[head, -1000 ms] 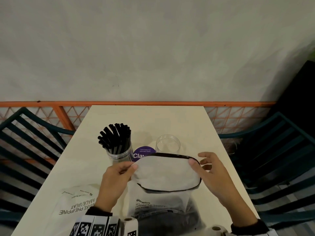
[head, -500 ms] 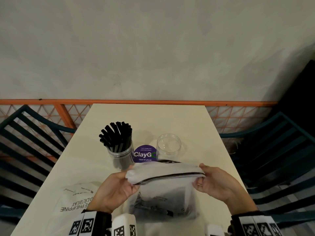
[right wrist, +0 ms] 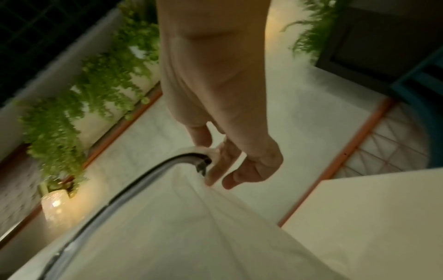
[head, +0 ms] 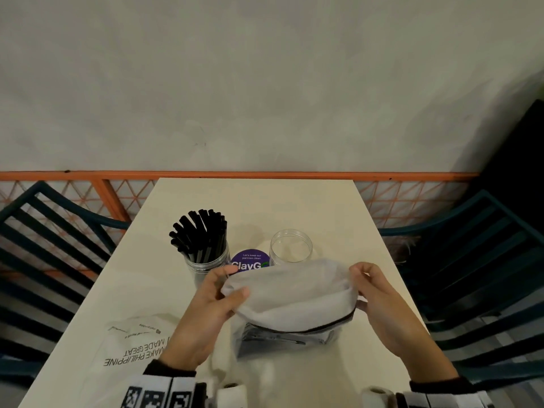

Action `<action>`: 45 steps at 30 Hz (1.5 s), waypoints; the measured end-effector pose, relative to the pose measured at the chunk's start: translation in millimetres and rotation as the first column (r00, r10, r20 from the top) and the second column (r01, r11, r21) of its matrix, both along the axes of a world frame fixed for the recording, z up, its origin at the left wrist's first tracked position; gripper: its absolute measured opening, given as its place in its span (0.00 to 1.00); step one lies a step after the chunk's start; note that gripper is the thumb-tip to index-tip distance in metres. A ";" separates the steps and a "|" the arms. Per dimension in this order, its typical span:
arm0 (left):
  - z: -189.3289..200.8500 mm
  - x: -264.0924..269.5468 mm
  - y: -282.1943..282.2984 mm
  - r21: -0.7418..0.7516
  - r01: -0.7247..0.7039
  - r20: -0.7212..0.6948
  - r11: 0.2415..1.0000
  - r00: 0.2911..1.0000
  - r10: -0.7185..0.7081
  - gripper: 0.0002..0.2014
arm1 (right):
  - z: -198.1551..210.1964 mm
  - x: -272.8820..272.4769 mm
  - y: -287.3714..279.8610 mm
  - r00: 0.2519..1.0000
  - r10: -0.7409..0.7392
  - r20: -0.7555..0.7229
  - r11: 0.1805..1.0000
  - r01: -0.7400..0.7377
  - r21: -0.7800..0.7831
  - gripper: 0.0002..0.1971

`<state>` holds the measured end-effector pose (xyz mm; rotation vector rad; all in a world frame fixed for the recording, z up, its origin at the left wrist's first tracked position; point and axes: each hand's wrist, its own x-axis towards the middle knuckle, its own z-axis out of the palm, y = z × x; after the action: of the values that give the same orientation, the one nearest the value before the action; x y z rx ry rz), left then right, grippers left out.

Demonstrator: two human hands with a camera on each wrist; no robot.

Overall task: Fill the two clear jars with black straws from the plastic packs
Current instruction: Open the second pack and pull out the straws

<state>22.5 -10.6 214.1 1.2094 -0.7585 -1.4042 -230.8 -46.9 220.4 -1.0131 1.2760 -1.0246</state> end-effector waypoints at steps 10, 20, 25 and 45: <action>0.5 1.2 1.9 -0.084 -0.161 0.503 0.983 0.845 0.182 0.12 | 3.5 9.6 16.2 0.892 0.104 -0.441 0.987 -0.147 -0.064 0.05; -10.7 8.4 8.9 -0.092 -0.078 0.559 0.993 0.821 0.116 0.08 | -23.6 10.2 7.1 0.991 0.056 -0.125 0.980 -0.031 0.194 0.10; -15.7 8.9 19.6 0.029 0.218 0.751 0.976 0.639 -0.165 0.12 | -21.4 -6.9 -0.9 0.820 -0.111 0.561 0.944 -0.090 0.319 0.15; -19.2 10.6 9.4 0.389 0.208 -0.018 0.897 0.976 -0.218 0.15 | -26.5 -8.1 1.0 0.860 -0.148 0.488 0.883 -0.107 0.457 0.10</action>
<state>33.1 -1.2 194.9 1.4851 -0.6619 -1.7850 -238.9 -45.9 193.9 -0.3108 1.0102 -0.8587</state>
